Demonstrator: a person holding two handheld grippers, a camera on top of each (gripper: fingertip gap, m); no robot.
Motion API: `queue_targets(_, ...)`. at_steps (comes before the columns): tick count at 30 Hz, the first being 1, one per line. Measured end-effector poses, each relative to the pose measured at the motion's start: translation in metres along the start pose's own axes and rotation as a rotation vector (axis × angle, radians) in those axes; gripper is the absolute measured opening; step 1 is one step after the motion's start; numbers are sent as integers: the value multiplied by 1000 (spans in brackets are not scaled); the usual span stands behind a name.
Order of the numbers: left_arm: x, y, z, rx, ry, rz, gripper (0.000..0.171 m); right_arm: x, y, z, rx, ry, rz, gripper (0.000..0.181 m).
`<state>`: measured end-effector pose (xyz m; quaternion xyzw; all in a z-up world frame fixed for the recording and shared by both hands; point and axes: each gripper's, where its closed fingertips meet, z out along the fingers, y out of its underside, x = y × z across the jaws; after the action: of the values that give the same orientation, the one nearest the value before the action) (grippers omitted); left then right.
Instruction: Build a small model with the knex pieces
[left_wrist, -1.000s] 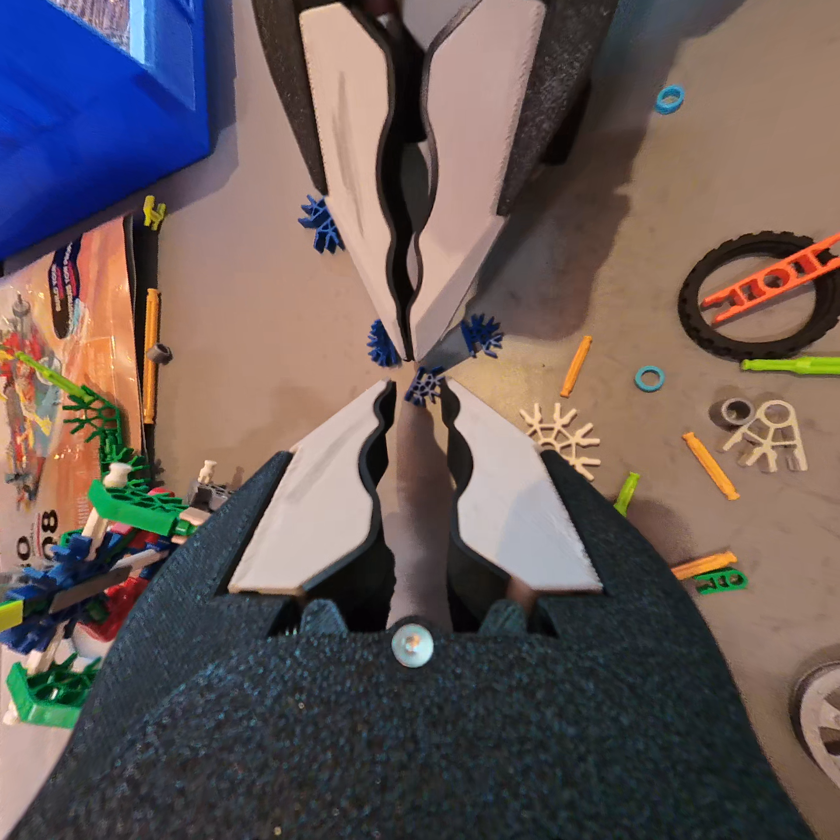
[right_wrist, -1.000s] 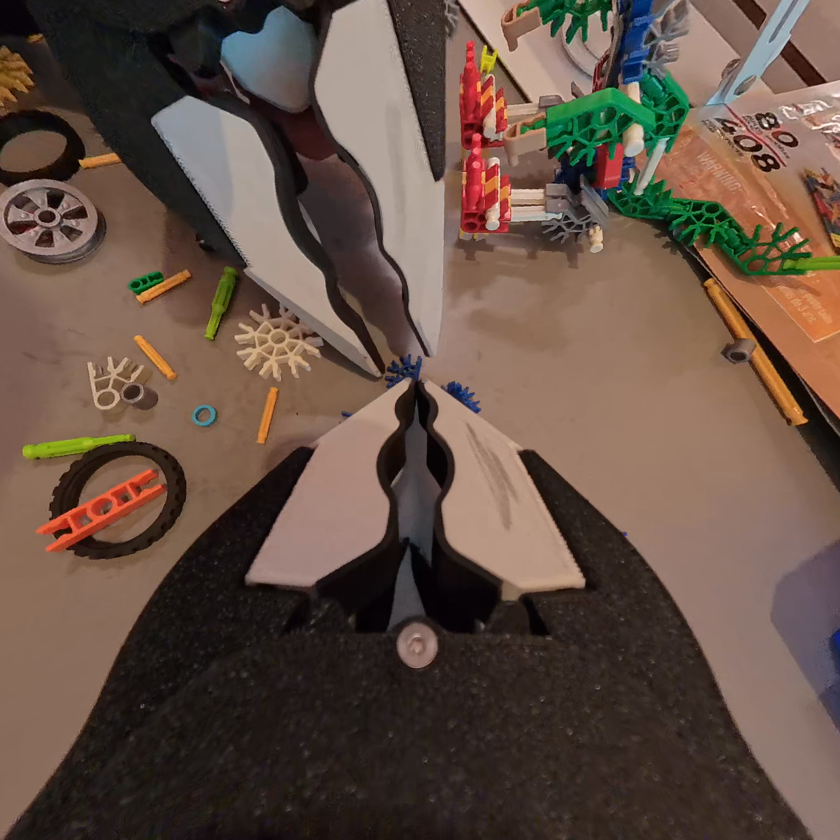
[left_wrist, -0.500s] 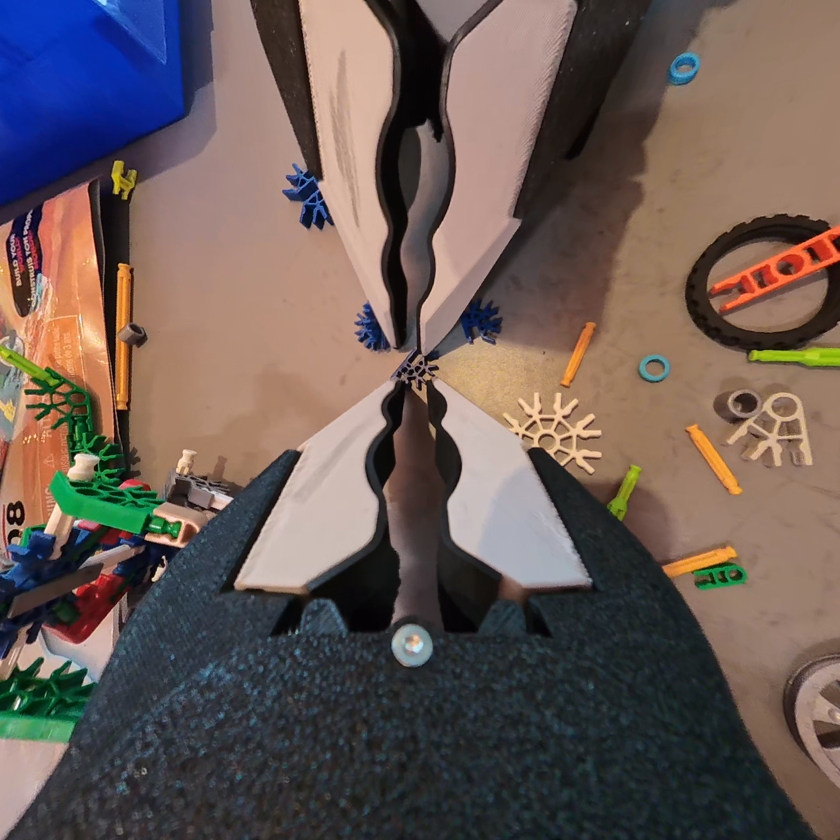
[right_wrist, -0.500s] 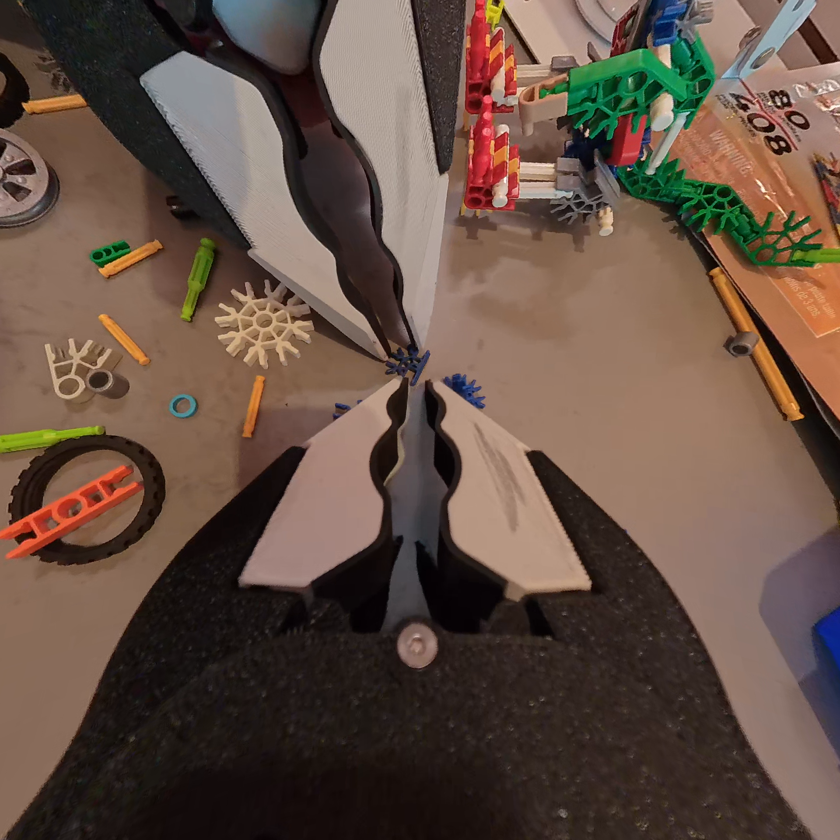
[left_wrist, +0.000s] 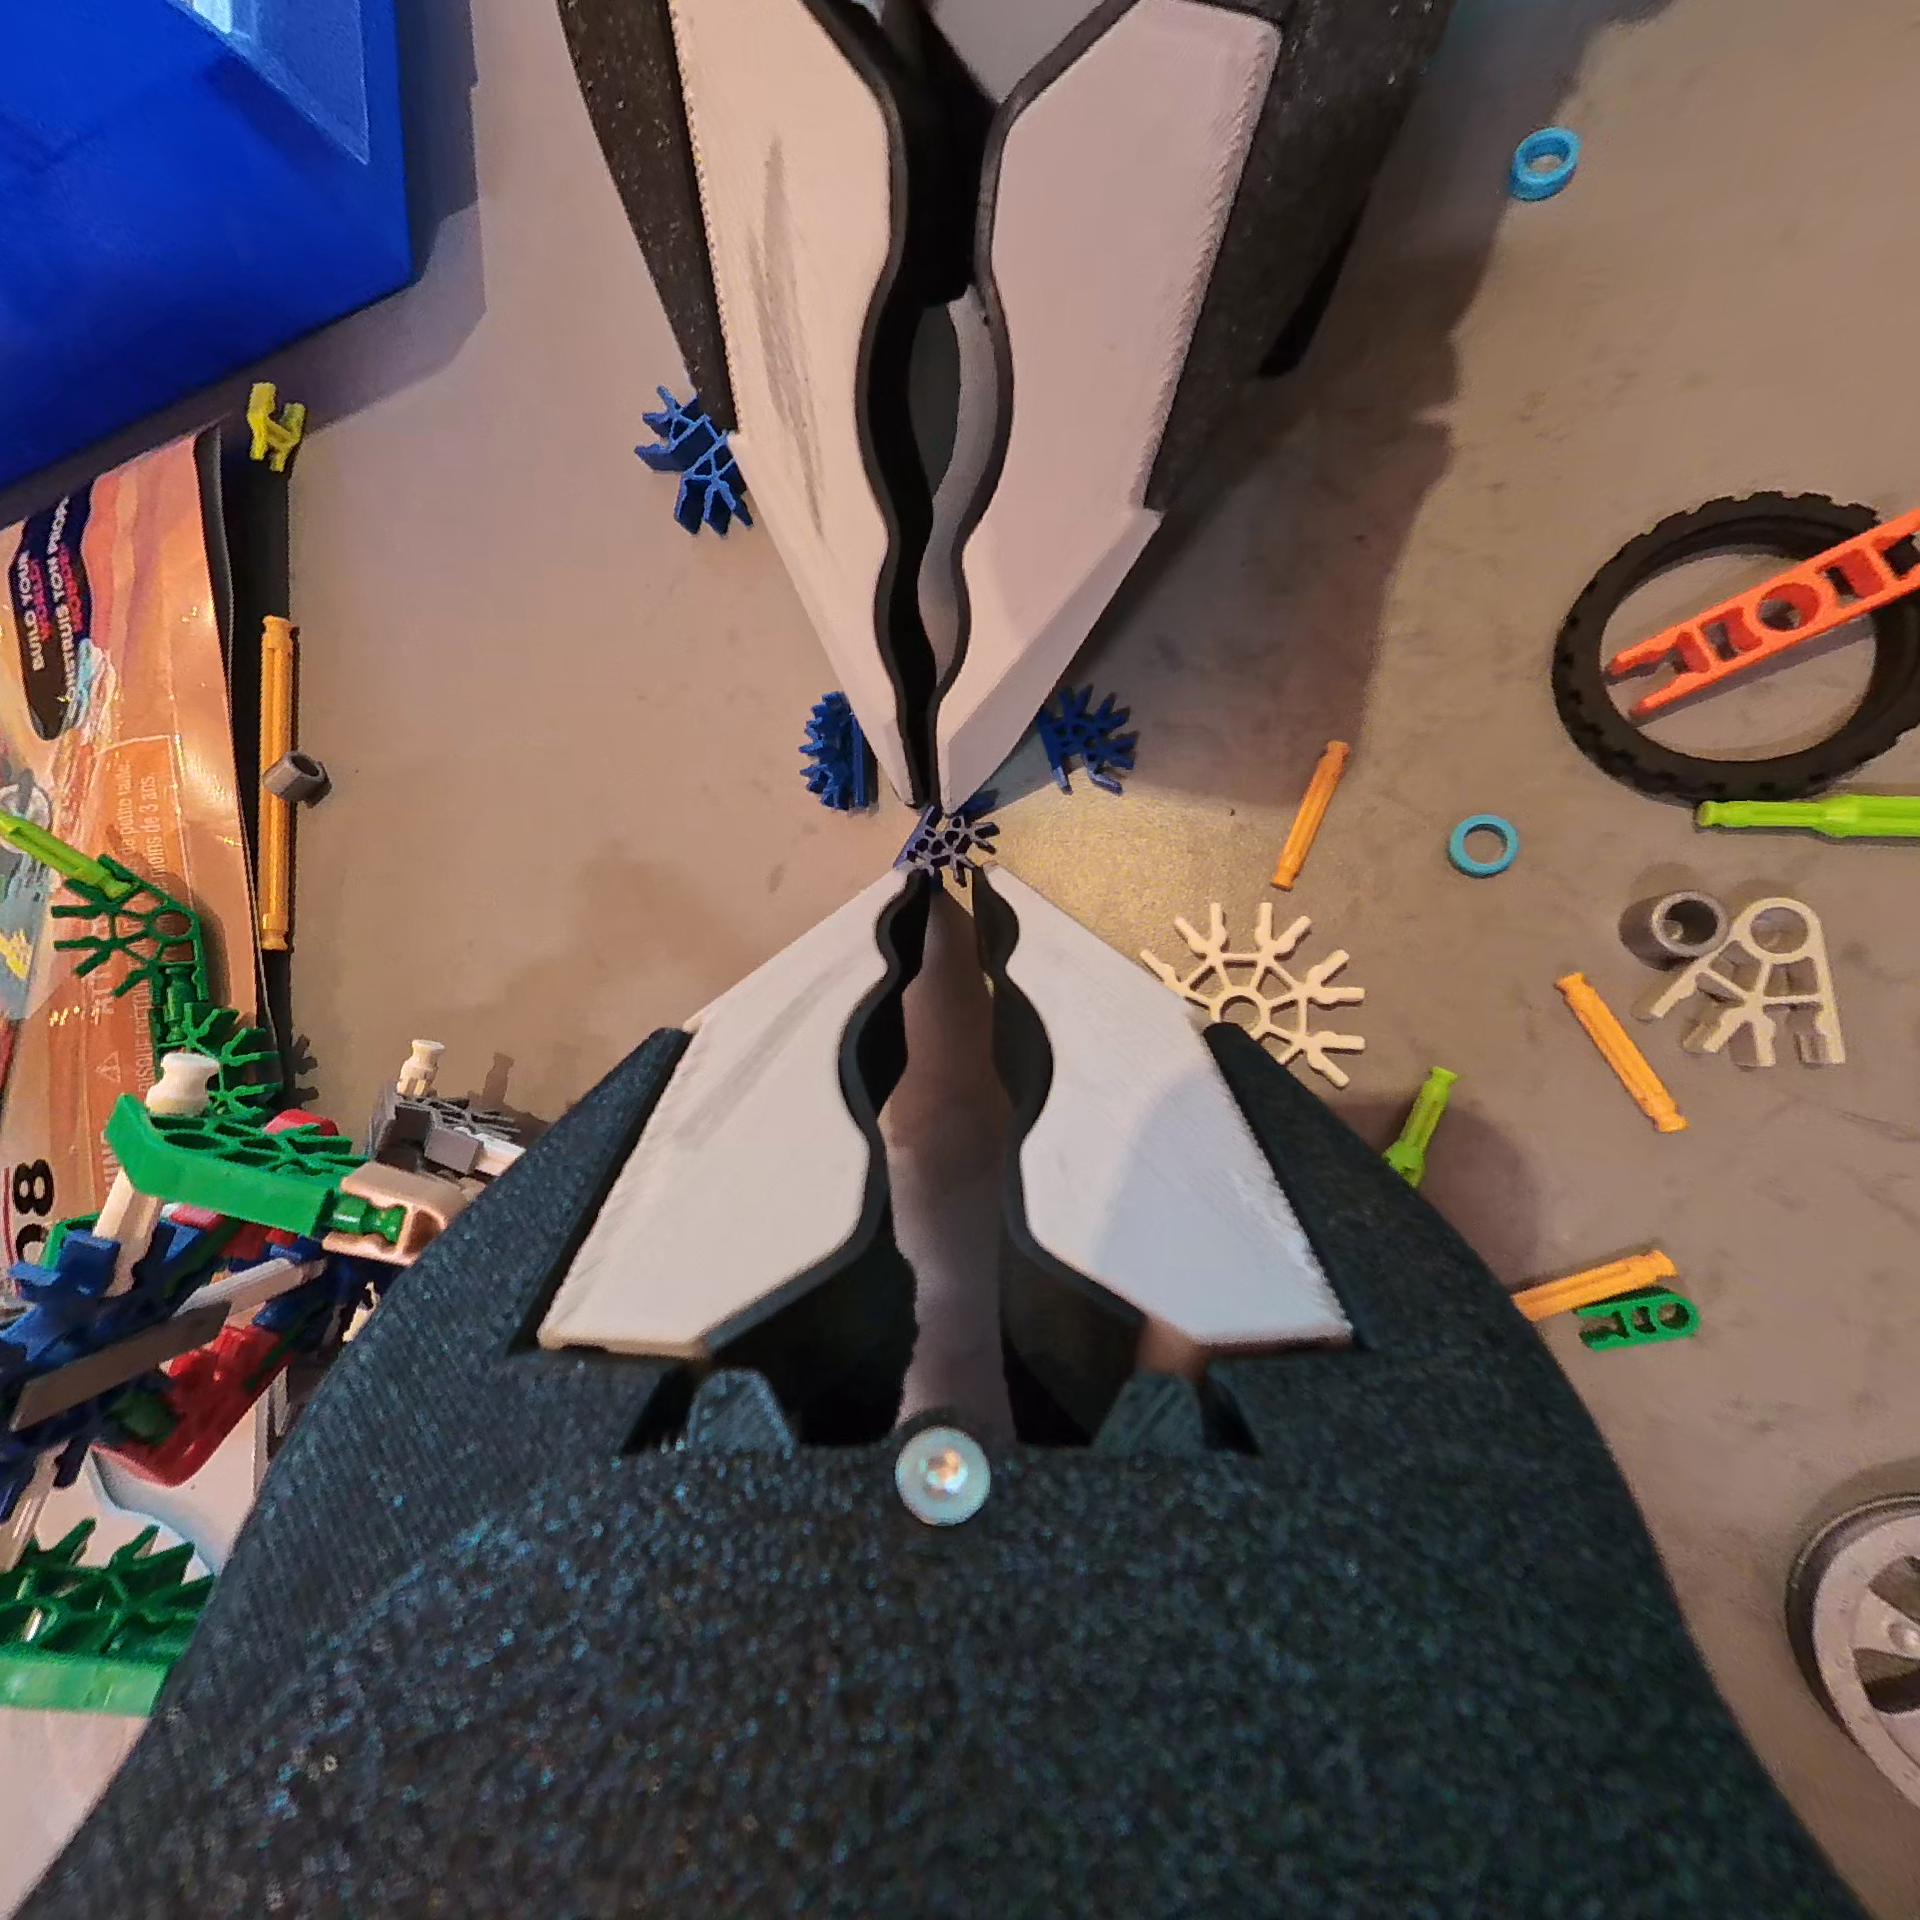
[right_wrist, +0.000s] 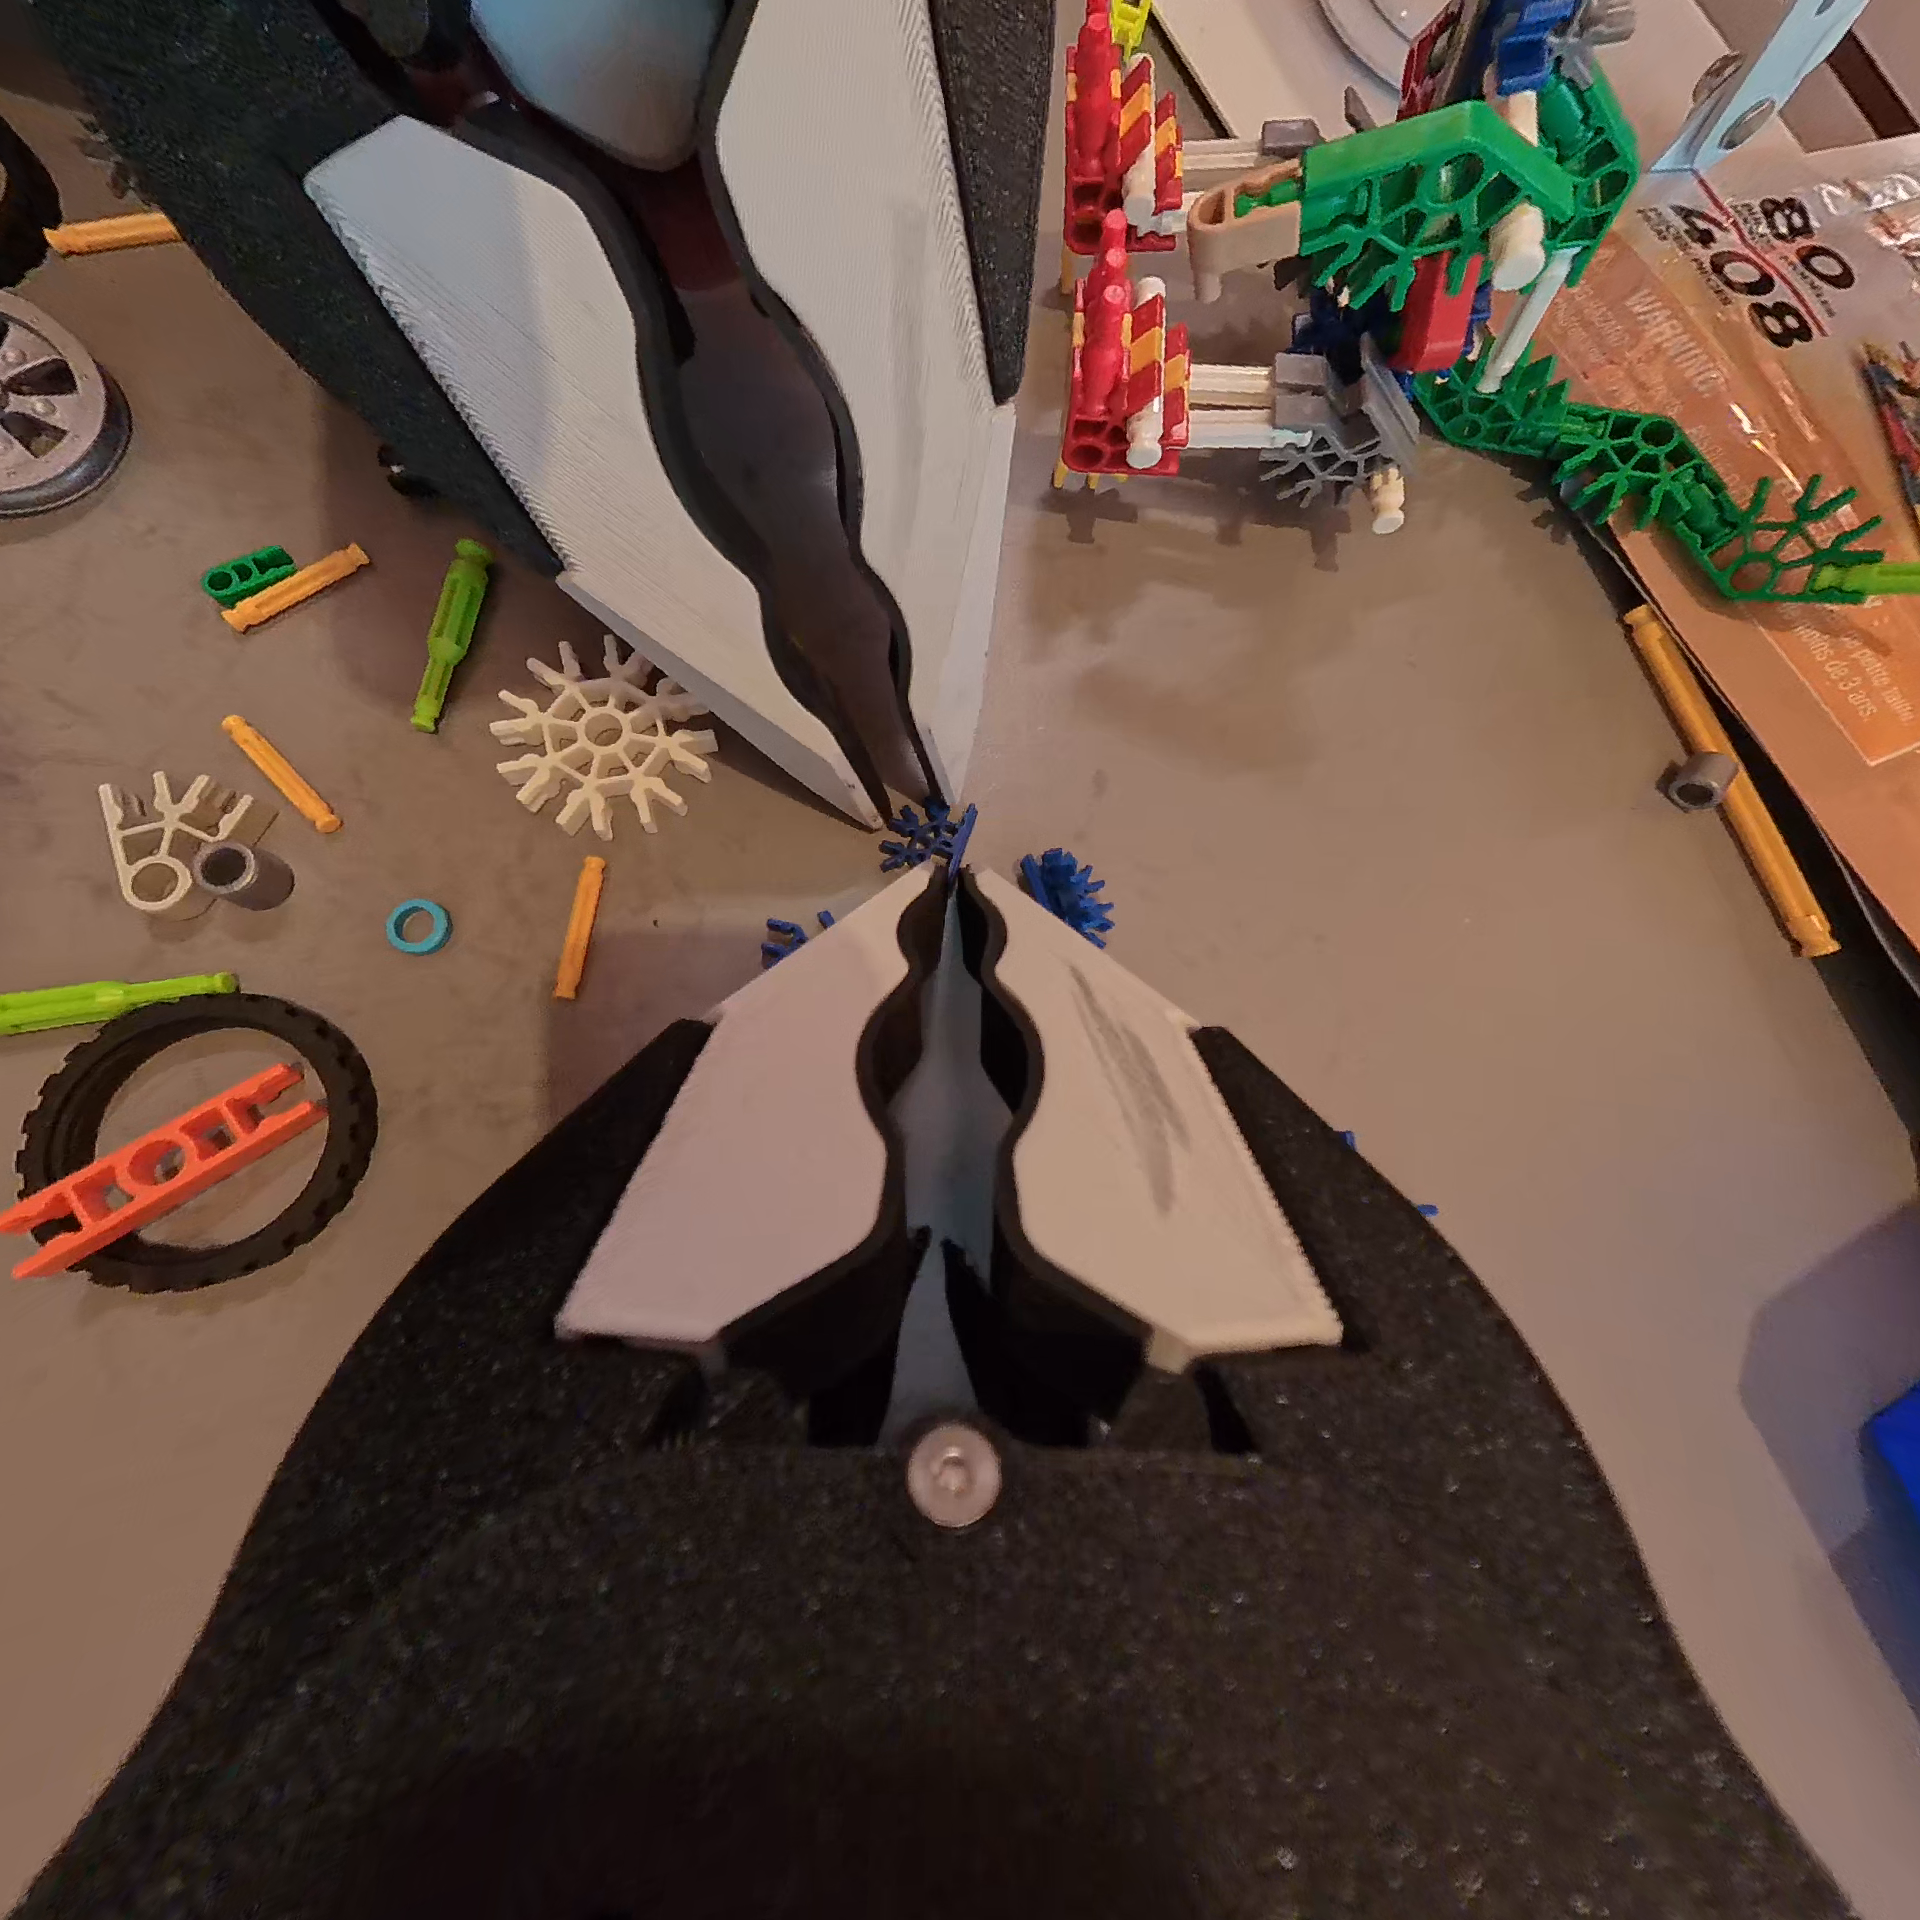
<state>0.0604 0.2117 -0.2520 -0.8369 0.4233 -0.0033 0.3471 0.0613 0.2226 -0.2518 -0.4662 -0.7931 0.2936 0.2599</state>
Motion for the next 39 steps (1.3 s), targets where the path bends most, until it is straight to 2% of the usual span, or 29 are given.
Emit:
queue_targets(7,1,0,0,0,-1,14,7,0,0,1,-3,9,-17,0)
queue_targets(15,-3,0,-2,-3,-28,36,17,-3,-2,-1,11,-43,30,0)
queue_targets(22,-2,-3,-2,4,-54,108,18,-2,-7,-7,57,-85,114,0)
queue_targets(31,-7,-11,-1,28,-151,230,12,0,-11,-13,105,-143,210,0)
queue_targets(39,-9,-12,-2,40,-163,246,6,1,-12,-14,113,-150,227,0)
